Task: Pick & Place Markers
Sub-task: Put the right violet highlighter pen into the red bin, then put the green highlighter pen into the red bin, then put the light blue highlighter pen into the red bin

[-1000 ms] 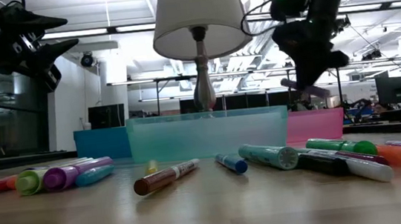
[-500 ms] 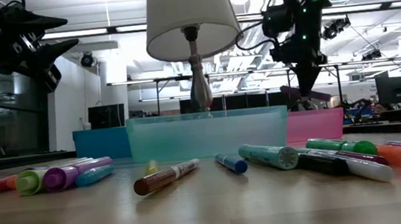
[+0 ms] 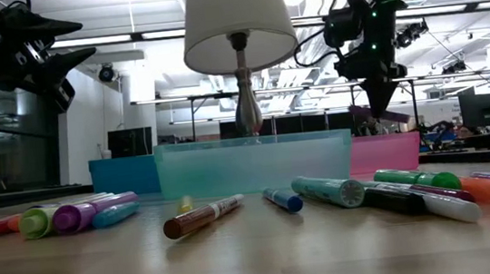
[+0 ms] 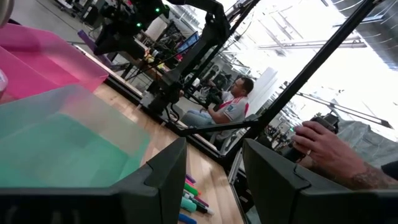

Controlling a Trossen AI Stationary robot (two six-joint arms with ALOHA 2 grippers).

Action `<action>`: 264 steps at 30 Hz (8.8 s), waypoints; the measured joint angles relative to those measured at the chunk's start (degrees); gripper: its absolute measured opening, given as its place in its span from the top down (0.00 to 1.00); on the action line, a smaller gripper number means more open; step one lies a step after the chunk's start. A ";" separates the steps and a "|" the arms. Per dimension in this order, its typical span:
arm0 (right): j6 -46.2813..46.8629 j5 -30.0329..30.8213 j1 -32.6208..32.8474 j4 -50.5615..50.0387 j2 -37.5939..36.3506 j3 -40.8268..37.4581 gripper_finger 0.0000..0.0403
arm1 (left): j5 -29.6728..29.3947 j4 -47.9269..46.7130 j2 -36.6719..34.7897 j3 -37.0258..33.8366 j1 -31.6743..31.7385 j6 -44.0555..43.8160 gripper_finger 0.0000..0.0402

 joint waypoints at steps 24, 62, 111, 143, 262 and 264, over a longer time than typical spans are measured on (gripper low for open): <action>29.55 -2.06 -4.19 10.89 0.13 -8.13 0.85 | -0.07 0.00 -0.01 0.00 0.01 0.00 0.61; 47.05 -9.82 13.05 -5.10 -21.84 -9.77 0.49 | -0.02 0.00 -0.02 0.00 0.01 0.01 0.61; 98.79 -11.15 55.26 23.07 15.58 -7.19 0.52 | -0.22 0.01 -0.02 0.00 0.01 0.01 0.61; 96.18 -10.93 54.33 19.92 15.68 -7.40 0.84 | -0.04 0.02 0.00 0.00 0.02 0.02 0.61; 46.47 -4.42 12.52 -11.70 -13.62 -2.23 0.59 | -0.07 0.00 0.00 0.00 0.00 0.01 0.61; 50.04 -4.30 15.98 -13.05 -13.62 -2.23 0.59 | -0.09 0.00 0.00 0.00 0.02 0.00 0.61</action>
